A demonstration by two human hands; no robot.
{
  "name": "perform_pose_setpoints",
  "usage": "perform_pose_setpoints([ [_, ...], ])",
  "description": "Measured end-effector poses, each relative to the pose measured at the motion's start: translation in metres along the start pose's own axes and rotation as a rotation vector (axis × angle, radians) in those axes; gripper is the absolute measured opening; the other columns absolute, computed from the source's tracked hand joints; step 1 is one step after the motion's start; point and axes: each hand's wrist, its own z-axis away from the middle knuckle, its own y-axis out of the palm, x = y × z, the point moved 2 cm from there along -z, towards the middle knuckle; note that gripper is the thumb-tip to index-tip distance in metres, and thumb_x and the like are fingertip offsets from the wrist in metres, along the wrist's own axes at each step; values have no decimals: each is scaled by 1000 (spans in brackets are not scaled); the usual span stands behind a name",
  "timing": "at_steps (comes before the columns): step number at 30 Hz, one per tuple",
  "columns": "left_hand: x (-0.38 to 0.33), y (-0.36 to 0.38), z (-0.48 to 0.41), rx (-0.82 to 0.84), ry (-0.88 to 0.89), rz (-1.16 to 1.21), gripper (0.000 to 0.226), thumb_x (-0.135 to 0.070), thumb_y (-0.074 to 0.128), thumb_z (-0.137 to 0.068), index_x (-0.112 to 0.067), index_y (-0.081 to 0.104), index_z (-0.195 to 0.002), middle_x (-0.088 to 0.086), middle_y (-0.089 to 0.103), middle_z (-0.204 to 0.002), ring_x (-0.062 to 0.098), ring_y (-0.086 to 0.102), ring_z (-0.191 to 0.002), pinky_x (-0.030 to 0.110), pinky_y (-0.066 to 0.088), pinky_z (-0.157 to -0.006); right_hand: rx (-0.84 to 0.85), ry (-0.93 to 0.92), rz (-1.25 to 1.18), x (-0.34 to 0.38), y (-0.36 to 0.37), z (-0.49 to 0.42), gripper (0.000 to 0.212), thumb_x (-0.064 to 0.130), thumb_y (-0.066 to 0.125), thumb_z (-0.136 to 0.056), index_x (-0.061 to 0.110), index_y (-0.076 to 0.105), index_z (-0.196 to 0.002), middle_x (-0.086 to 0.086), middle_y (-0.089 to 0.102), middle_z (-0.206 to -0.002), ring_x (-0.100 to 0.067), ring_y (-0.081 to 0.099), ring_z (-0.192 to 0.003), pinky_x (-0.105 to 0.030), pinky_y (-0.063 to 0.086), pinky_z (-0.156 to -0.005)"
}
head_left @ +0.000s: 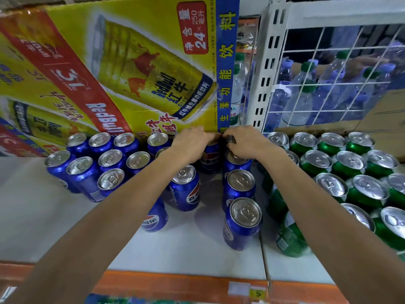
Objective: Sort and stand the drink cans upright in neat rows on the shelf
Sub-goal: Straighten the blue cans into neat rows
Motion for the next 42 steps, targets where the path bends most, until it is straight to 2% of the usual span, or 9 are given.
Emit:
perform_pose_setpoints([
  [6,-3,-4,6,-19,6,4,67,-5,59,-88,-33,33,-143,10,37,-130,33,56,-103,37,50,-71,-29,-6,-33,6,3,10,37,21,52,-91,13,55,-127,-14,53,-130,-32,48,-119,-37,43,-97],
  [10,12,-20,28,-53,93,200,74,-31,66,-87,-30,25,-148,4,44,-139,24,45,-125,37,41,-100,-77,-17,-36,8,-1,24,36,22,56,-87,13,59,-122,-13,56,-123,-32,50,-115,-36,45,-91],
  [14,19,-26,71,300,154,118,79,-56,70,-74,-35,35,-142,-4,46,-132,18,43,-123,39,43,-97,0,-41,-2,12,2,33,38,30,57,-91,17,59,-126,-10,55,-127,-29,51,-116,-33,42,-91],
  [20,6,-18,76,238,253,32,64,-25,75,-76,-33,44,-132,-7,49,-127,17,44,-116,34,44,-88,47,-18,-36,14,-1,32,42,31,62,-89,20,57,-130,-5,56,-130,-25,49,-120,-31,42,-93],
  [24,-3,-9,62,156,264,72,63,1,56,-81,-34,44,-131,-7,38,-133,15,38,-118,18,31,-56,56,5,-94,12,-1,31,42,29,64,-88,21,57,-129,-3,58,-129,-23,49,-121,-28,40,-93],
  [28,7,-4,60,144,157,160,73,-28,70,-79,-36,31,-139,-4,34,-138,20,45,-118,41,51,-82,52,2,-103,11,0,33,42,27,63,-89,19,56,-130,-3,57,-130,-23,49,-121,-28,40,-92],
  [31,11,0,59,143,130,150,73,-38,72,-80,-33,32,-141,1,46,-132,22,47,-117,38,45,-90,48,1,-100,11,0,32,42,28,63,-89,20,57,-130,-2,57,-130,-23,50,-120,-29,41,-93],
  [38,8,-1,42,87,136,285,75,-12,74,-78,-29,39,-142,0,36,-142,23,40,-127,38,43,-98,53,-13,-75,12,0,33,42,28,62,-89,19,57,-129,-5,56,-130,-25,49,-120,-30,41,-91],
  [42,3,5,47,81,91,312,75,-34,74,-78,-34,35,-143,2,29,-141,23,43,-123,25,40,-86,47,-18,-80,12,-1,34,42,27,63,-88,19,57,-129,-4,55,-130,-25,48,-121,-31,40,-94],
])
